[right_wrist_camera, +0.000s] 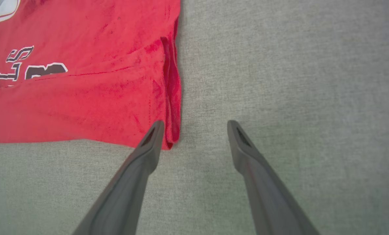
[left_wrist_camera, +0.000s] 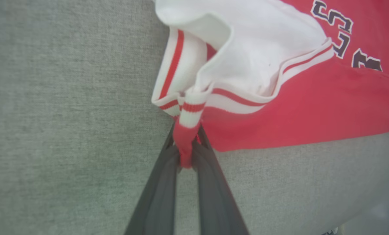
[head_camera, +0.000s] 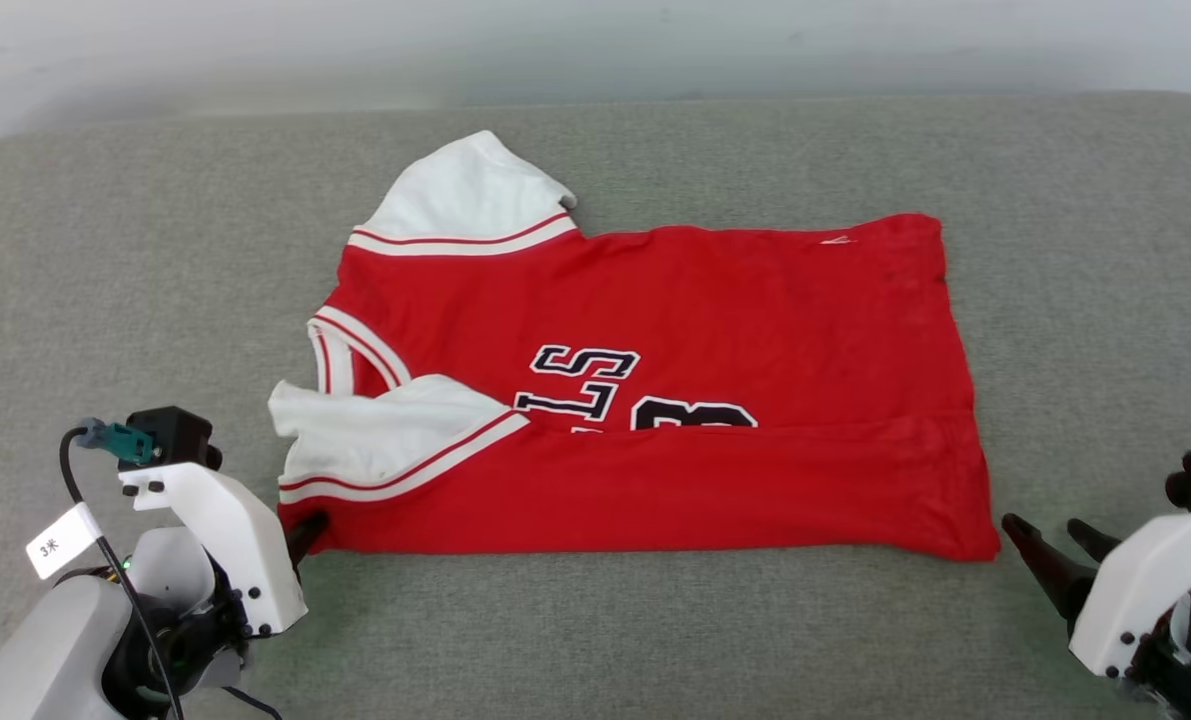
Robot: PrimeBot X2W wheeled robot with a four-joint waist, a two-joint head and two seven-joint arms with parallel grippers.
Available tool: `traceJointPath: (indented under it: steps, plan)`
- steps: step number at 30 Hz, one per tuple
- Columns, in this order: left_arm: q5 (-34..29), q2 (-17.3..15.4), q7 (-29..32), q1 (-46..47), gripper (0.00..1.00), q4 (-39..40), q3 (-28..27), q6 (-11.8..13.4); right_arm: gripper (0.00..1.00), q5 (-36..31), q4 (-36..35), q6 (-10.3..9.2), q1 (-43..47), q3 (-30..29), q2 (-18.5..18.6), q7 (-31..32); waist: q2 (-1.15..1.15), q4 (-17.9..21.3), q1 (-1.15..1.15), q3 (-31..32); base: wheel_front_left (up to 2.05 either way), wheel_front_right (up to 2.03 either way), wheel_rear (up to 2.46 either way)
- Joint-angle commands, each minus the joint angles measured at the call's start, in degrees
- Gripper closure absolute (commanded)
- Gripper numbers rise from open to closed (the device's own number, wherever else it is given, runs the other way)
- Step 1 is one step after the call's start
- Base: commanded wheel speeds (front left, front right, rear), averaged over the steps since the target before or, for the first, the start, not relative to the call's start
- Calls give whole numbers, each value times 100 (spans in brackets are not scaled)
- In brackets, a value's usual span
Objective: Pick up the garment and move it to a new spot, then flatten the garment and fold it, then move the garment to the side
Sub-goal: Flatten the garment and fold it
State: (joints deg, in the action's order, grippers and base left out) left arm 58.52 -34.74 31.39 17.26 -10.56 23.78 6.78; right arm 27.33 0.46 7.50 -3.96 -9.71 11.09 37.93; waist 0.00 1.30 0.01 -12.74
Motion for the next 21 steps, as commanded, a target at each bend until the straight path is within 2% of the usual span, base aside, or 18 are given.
traceJointPath:
  steps: [1, 3, 6, 15, 16, 17, 18, 21]
  plan:
    - [-43, -27, -44, -74, 100, 100, -17, 41, 0, 60, -41, -3, -130, 50, 28, 140, 0, -67, -1, -21, 0, 0, 0]
    - [-144, -52, -83, -116, 100, 496, -3, 191, 0, -4, -106, -3, -292, 244, 78, 529, 0, -181, -1, -116, 0, 0, 0]
    - [-188, -42, -102, -144, 100, 699, 19, 270, 0, -25, 4, -3, -459, 371, 156, 691, 0, -242, -1, -211, 0, 0, 0]
    - [-191, 72, -288, -224, 100, 902, 15, 310, 0, 56, 883, -2, -393, 956, 125, 1111, 0, -367, -1, -396, 0, 0, 0]
    - [-193, 68, -300, -249, 100, 901, 15, 311, 21, 98, 951, -2, -361, 1010, 98, 1142, 0, -368, -1, -397, 0, 0, 0]
    - [-200, 67, -322, -268, 100, 905, 12, 315, 64, 106, 985, -1, -356, 1050, 87, 1126, 0, -367, -1, -395, 0, 0, 0]
    - [-201, 69, -336, -283, 100, 918, 10, 316, 100, 117, 1008, 5, -364, 1074, 92, 1097, 0, -365, -1, -386, 0, 0, 0]
    - [-243, 27, -409, -350, 100, 949, -11, 337, 100, 164, 982, 4, -469, 1082, 180, 970, 0, -350, -1, -321, 0, 0, 0]
